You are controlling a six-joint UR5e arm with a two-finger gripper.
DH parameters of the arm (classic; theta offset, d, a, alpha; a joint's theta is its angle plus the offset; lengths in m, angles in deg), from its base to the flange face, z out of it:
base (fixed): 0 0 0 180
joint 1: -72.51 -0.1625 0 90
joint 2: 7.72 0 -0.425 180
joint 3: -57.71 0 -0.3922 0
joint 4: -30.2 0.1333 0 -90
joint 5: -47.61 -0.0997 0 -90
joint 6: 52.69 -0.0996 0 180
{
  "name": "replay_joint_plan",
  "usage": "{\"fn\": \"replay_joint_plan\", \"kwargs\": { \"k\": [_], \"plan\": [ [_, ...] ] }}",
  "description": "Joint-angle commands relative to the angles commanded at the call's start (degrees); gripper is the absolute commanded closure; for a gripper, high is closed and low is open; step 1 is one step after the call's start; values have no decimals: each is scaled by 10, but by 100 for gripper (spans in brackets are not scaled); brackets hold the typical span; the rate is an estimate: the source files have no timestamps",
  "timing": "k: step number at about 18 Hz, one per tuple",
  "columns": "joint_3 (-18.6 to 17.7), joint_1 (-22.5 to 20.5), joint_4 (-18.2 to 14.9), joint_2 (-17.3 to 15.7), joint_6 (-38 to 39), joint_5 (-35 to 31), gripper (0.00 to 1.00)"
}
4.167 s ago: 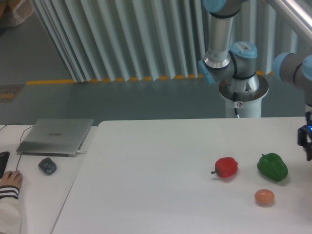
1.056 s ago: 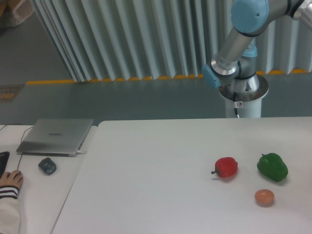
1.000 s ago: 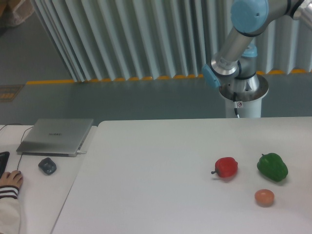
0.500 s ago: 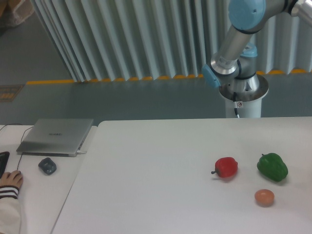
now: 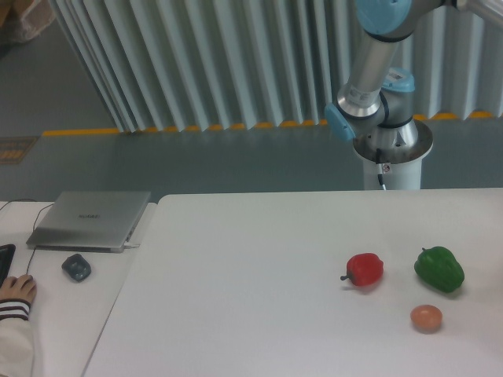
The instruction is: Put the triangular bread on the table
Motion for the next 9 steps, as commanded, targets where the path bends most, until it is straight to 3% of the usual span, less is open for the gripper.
{"fn": "replay_joint_plan", "kwargs": {
  "k": [4, 6, 9],
  "plan": [
    [0, 36, -34, -21, 42, 23, 56],
    [2, 73, -26, -20, 133, 28, 56],
    [3, 95, -8, -19, 169, 27, 56]
  ]
}}
